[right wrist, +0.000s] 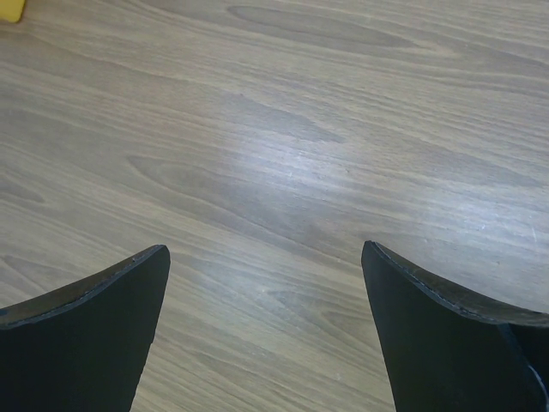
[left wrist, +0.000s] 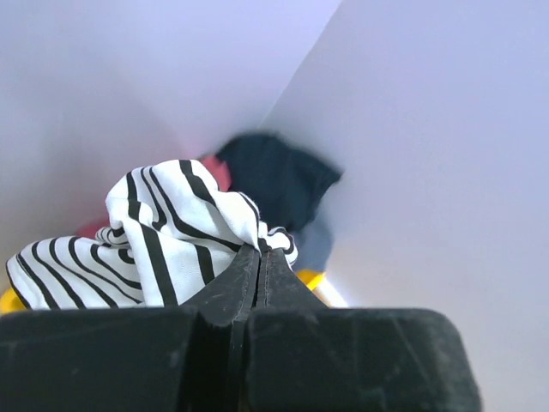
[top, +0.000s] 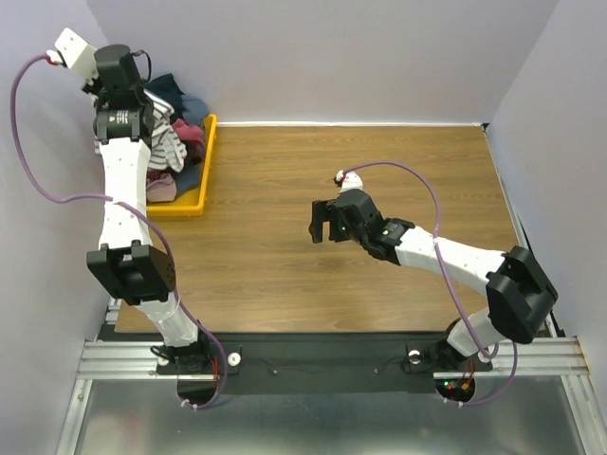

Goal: Fold and stack the tank tops
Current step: Move the tank top to the center of the board

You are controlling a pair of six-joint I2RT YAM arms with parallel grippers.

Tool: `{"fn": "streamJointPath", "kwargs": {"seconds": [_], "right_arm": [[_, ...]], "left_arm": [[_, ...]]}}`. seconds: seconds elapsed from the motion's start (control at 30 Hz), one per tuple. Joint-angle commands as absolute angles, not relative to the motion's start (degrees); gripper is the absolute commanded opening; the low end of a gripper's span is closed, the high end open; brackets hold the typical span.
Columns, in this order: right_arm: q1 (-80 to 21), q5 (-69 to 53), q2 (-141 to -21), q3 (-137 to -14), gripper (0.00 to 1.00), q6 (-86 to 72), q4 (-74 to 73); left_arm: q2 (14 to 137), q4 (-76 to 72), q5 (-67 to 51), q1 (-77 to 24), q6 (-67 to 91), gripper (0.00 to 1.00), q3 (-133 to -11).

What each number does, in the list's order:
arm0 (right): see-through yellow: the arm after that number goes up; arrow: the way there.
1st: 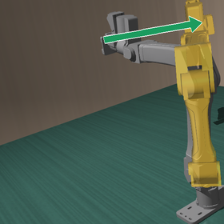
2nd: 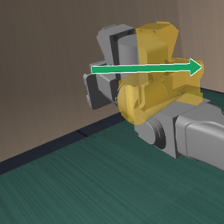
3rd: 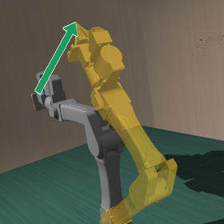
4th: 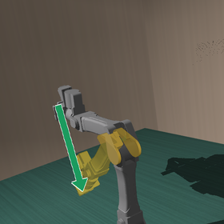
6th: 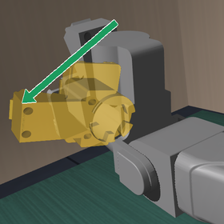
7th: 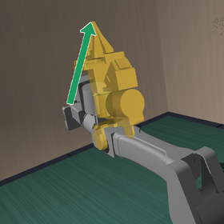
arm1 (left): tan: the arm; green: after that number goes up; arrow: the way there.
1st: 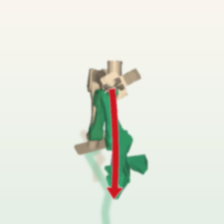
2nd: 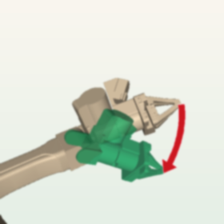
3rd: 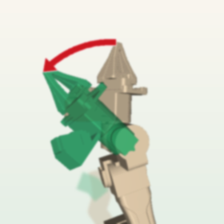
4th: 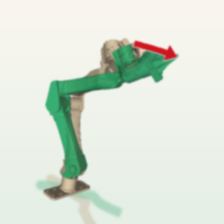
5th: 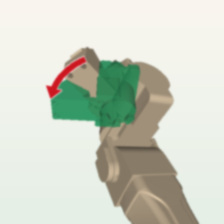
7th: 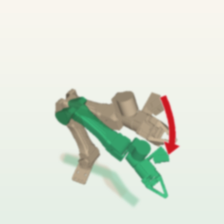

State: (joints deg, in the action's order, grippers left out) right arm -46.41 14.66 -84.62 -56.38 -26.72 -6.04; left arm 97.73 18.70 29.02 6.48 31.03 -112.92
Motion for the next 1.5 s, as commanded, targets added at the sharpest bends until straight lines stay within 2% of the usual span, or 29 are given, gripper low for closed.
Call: {"fn": "streamJointPath", "kwargs": {"seconds": [0.0,0.13,0.3,0.4,0.5,0.73,0.83,0.87,0.9,0.93,0.97,1.0,1.07,1.17,1.3,1.47], "right_arm": [[-46.1,13.0,-86.5,-59.8,1.00,-25.4,-5.4],[-46.1,12.7,-88.2,-61.2,1.00,-25.0,-5.4],[-46.2,14.8,-88.9,-62.4,1.00,-24.6,-5.4],[-46.2,19.5,-88.1,-63.0,1.00,-24.3,-5.5],[-45.9,25.0,-85.9,-63.2,1.00,-24.3,-5.8],[-38.5,31.1,-75.0,-58.1,1.00,-28.4,-8.5],[-36.0,33.4,-68.5,-54.1,1.00,-30.0,-10.3],[-35.8,34.9,-66.6,-52.8,1.00,-30.3,-11.1],[-35.8,35.0,-63.7,-51.8,1.00,-30.8,-11.3],[-35.8,34.5,-62.5,-49.6,1.00,-31.0,-11.5],[-35.8,34.5,-61.6,-48.8,1.00,-31.8,-12.1],[-35.7,33.8,-60.9,-48.1,1.00,-32.2,-12.5],[-35.7,32.5,-61.3,-46.1,1.00,-33.2,-13.1],[-35.8,32.3,-63.9,-43.6,1.00,-34.6,-13.5],[-35.6,34.6,-65.6,-41.8,1.00,-37.5,-13.6],[-33.4,38.3,-67.0,-41.6,1.00,-37.5,-14.7]], "left_arm": [[99.0,11.4,30.5,6.8,28.6,0.00,-121.0],[100.9,10.3,28.6,6.6,27.9,0.00,-128.1],[100.2,7.7,24.6,5.5,26.9,0.00,-129.4],[98.8,6.7,24.2,0.2,23.6,0.00,-128.9],[96.9,6.1,26.7,-9.9,20.6,0.00,-127.3],[90.8,6.3,29.2,-29.9,27.5,0.00,-113.6],[85.4,5.5,29.6,-35.5,33.6,0.00,-98.7],[82.9,4.8,28.1,-36.4,37.6,0.00,-90.2],[81.8,4.6,26.7,-37.0,40.1,0.05,-85.9],[80.9,2.7,22.4,-37.2,41.6,0.17,-77.3],[79.6,1.5,20.6,-37.2,43.4,0.42,-73.3],[79.0,1.1,19.4,-37.2,44.1,0.53,-69.9],[77.4,0.3,16.7,-37.2,44.2,0.64,-61.8],[74.7,-2.4,15.1,-37.2,44.2,0.71,-55.7],[70.3,-1.9,14.9,-36.7,44.5,0.72,-53.0],[70.7,-3.7,6.0,-37.2,43.8,0.62,-52.9]]}}
